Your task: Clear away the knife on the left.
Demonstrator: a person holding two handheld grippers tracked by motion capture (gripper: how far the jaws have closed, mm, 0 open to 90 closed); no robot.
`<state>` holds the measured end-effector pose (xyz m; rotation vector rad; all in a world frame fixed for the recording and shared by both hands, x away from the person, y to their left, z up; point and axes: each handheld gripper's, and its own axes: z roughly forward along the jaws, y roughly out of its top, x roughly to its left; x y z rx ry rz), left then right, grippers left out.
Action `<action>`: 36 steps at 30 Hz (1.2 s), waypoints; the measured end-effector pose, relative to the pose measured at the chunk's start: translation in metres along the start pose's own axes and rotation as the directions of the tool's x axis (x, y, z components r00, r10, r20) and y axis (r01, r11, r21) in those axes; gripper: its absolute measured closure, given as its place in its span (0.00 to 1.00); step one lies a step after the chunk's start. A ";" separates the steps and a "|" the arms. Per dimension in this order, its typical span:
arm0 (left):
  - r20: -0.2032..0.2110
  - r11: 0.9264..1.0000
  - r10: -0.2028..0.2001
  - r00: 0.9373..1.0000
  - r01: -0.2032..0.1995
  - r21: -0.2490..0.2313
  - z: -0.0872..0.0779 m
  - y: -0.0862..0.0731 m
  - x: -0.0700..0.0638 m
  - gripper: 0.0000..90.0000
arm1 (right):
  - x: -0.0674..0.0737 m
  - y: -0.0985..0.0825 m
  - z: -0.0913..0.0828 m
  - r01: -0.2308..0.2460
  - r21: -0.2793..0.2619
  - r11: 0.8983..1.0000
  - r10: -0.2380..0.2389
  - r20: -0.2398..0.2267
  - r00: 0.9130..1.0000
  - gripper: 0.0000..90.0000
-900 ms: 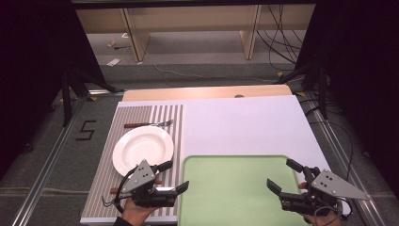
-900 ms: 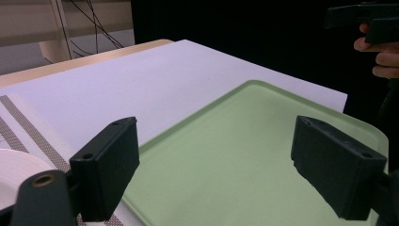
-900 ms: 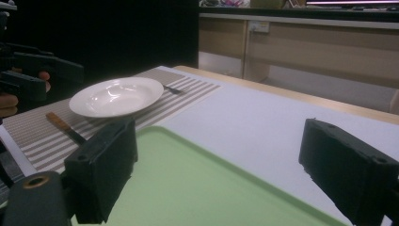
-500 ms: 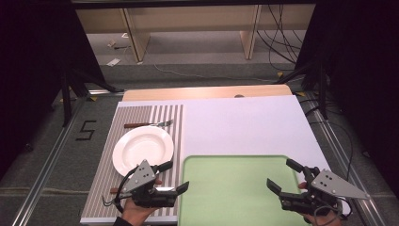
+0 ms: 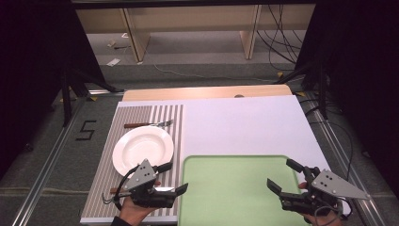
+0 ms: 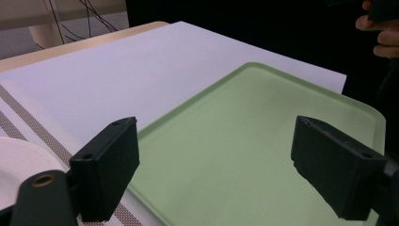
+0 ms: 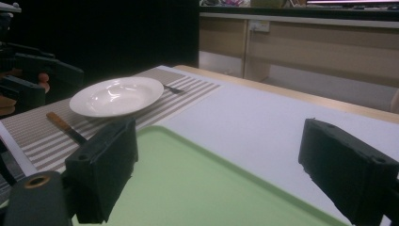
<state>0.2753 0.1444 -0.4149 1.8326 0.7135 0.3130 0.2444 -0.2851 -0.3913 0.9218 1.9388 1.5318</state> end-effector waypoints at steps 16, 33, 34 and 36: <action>0.003 0.985 0.071 0.997 -0.070 0.155 -0.004 0.007 0.007 0.17 | 0.000 0.000 0.000 0.001 0.003 1.000 -0.001 0.002 1.000 0.15; 0.006 0.888 0.174 0.985 -0.159 0.432 -0.021 0.006 0.025 0.18 | 0.000 0.000 0.001 -0.001 0.002 1.000 0.001 0.002 1.000 0.15; 0.008 0.881 0.169 0.986 -0.154 0.448 -0.022 0.006 0.027 0.18 | 0.000 -0.001 0.001 -0.002 0.000 1.000 0.002 0.001 1.000 0.15; 0.009 0.861 0.171 0.985 -0.154 0.485 -0.025 0.004 0.032 0.18 | 0.000 -0.001 0.002 -0.003 0.004 1.000 0.003 0.002 1.000 0.15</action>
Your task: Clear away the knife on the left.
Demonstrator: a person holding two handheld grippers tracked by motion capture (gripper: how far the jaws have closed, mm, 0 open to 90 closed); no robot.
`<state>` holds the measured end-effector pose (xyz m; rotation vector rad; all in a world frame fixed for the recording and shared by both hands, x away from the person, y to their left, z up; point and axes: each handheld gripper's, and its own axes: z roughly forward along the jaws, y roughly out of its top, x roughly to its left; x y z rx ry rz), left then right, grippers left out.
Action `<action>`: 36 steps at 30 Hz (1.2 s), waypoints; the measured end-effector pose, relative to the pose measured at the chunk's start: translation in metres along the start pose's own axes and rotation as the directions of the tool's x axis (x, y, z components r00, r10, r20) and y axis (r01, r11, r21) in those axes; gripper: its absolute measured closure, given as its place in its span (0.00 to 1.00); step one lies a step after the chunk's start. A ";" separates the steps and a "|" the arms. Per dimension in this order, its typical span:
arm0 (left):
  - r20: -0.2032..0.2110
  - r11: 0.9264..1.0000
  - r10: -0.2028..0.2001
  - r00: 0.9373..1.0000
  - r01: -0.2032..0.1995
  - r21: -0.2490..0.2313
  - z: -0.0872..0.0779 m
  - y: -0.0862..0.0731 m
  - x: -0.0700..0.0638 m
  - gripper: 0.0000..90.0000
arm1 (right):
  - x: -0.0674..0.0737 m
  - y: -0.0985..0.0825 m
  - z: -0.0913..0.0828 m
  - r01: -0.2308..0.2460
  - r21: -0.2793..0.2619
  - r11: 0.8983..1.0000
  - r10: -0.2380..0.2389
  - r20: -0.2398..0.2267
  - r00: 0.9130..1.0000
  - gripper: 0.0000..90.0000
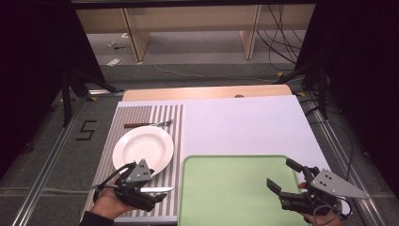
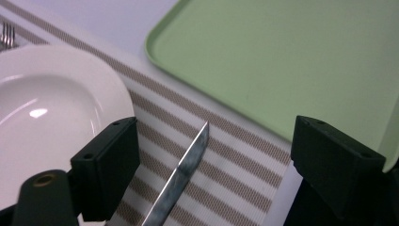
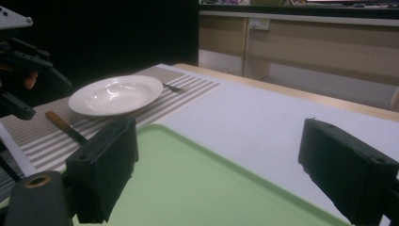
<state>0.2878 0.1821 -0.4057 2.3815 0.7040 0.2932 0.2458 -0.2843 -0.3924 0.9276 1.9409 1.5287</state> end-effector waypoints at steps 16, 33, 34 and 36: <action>-0.001 0.976 -0.056 0.998 0.055 0.212 -0.002 -0.029 0.022 0.19 | 0.000 0.000 0.001 0.002 0.001 1.000 -0.002 -0.003 1.000 0.15; -0.038 0.948 -0.117 0.992 0.122 0.292 0.007 -0.055 0.048 0.20 | 0.001 -0.001 0.001 0.002 0.004 1.000 -0.002 -0.004 1.000 0.15; -0.037 0.945 -0.122 0.992 0.128 0.301 0.008 -0.055 0.049 0.21 | 0.001 0.000 0.001 0.004 0.008 1.000 -0.004 -0.003 1.000 0.15; -0.039 0.941 -0.134 0.990 0.140 0.309 0.010 -0.057 0.051 0.21 | 0.001 0.000 0.000 0.005 0.013 1.000 -0.005 -0.003 1.000 0.15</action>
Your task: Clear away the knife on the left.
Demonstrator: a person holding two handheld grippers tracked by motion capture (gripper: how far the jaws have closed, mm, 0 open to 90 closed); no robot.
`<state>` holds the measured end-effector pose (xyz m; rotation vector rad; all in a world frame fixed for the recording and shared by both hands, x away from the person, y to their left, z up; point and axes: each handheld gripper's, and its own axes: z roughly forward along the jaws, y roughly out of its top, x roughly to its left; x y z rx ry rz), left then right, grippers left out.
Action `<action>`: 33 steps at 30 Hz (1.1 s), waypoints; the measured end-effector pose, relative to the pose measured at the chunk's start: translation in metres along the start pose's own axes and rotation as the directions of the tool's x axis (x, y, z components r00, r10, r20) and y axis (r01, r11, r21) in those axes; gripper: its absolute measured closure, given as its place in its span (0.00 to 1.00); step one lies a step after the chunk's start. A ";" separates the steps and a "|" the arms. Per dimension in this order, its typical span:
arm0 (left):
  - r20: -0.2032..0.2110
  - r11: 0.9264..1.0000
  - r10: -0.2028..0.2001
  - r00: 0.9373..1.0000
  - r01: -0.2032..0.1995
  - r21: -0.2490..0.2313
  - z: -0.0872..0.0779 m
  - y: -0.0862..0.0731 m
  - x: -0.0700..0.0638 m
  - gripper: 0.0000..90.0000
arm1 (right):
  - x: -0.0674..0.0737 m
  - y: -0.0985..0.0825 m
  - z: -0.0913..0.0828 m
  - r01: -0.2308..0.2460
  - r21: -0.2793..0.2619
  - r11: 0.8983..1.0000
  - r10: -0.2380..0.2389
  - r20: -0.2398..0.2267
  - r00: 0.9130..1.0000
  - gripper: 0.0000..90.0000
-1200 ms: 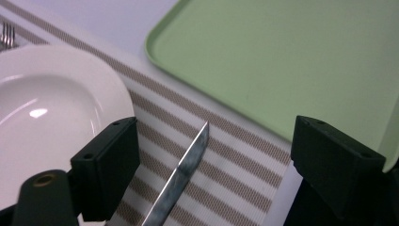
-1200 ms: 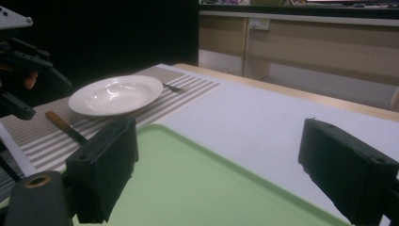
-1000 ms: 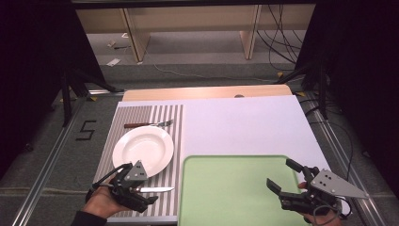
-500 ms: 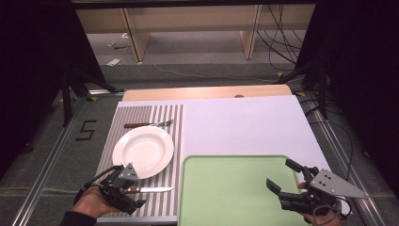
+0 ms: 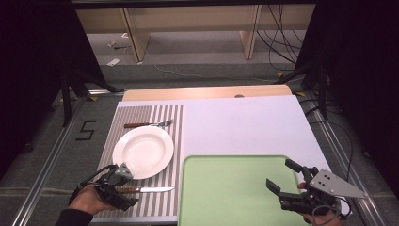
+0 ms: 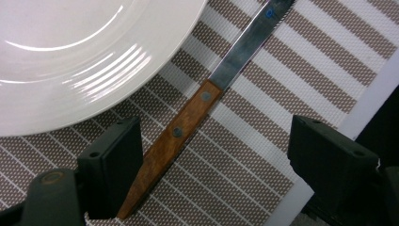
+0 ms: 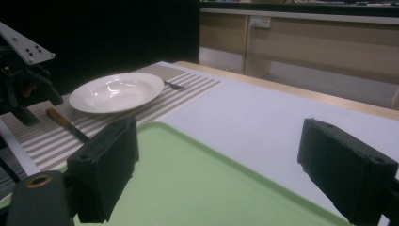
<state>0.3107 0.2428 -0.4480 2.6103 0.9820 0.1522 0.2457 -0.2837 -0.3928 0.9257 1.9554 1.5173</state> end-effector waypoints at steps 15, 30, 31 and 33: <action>0.023 0.997 -0.036 0.999 0.035 0.062 0.016 0.007 0.013 0.30 | 0.000 -0.001 0.003 -0.001 0.003 1.000 0.001 -0.003 1.000 0.16; 0.002 0.990 -0.041 0.999 0.040 0.132 0.020 0.010 0.012 0.47 | 0.001 -0.001 0.002 0.002 0.010 1.000 -0.002 -0.009 1.000 0.16; -0.005 0.990 -0.039 0.999 0.040 0.137 0.020 0.010 0.012 0.47 | 0.001 -0.001 0.003 0.000 0.003 1.000 0.000 -0.011 1.000 0.16; -0.017 0.988 -0.032 0.999 0.034 0.150 0.020 0.011 0.011 0.50 | 0.000 -0.001 0.002 0.001 0.011 1.000 -0.001 -0.009 1.000 0.16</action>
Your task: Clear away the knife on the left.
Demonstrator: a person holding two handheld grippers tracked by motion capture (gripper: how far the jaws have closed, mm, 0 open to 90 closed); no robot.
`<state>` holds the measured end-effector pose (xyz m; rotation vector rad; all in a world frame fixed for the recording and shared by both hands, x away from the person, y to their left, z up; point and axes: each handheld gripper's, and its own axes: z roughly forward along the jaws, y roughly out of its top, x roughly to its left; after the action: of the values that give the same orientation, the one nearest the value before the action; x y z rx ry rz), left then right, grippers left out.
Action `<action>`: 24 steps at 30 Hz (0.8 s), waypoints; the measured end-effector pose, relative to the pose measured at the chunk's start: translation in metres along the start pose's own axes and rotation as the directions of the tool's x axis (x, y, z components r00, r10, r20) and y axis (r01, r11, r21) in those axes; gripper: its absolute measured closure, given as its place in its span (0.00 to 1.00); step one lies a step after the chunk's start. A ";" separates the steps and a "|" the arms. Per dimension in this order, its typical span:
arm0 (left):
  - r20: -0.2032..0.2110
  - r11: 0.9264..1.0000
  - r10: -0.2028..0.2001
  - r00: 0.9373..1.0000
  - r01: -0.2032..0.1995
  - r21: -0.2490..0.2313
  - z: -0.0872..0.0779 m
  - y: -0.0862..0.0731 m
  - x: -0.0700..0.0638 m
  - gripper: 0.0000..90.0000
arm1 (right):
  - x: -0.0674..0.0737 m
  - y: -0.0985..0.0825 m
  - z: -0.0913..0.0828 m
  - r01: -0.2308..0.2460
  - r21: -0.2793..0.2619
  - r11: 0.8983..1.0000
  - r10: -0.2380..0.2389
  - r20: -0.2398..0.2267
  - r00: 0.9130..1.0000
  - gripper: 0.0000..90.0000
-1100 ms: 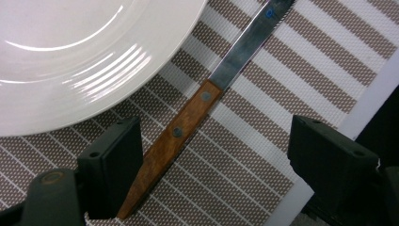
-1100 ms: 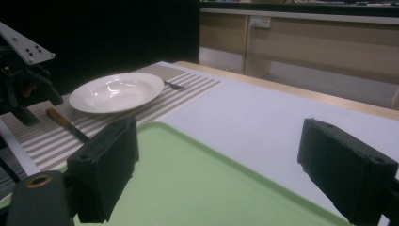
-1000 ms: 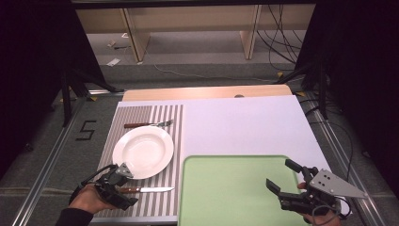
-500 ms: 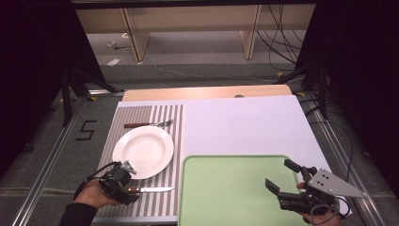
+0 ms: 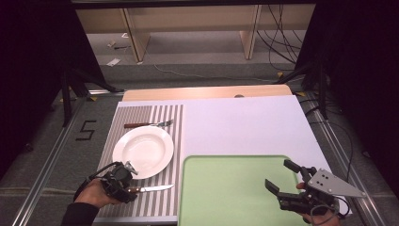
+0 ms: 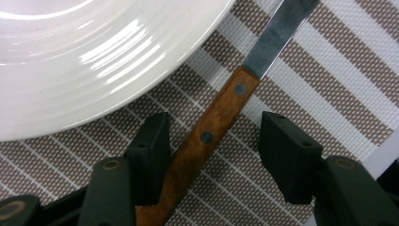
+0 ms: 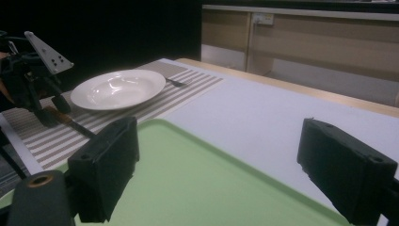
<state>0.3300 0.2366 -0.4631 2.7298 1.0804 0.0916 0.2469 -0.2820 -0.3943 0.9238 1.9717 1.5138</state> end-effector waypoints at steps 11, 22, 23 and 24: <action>-0.001 0.999 0.037 0.999 -0.036 0.038 0.000 0.009 -0.006 0.66 | 0.000 0.000 0.001 0.000 -0.005 1.000 0.000 -0.002 1.000 0.16; 0.000 0.995 0.052 0.999 -0.051 0.084 0.000 0.016 -0.011 0.79 | 0.000 0.000 0.001 0.001 -0.007 1.000 -0.001 -0.002 1.000 0.17; -0.002 0.994 0.061 0.998 -0.060 0.086 0.000 0.016 -0.012 0.81 | 0.000 0.000 0.001 0.001 -0.005 1.000 -0.001 -0.002 1.000 0.17; 0.001 0.994 0.066 0.998 -0.065 0.087 0.000 0.016 -0.013 0.83 | 0.000 0.000 0.001 0.001 -0.006 1.000 -0.001 -0.002 1.000 0.17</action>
<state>0.3315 0.2160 -0.4597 2.8436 1.0182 0.0576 0.2472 -0.2814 -0.3948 0.9193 1.9678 1.5191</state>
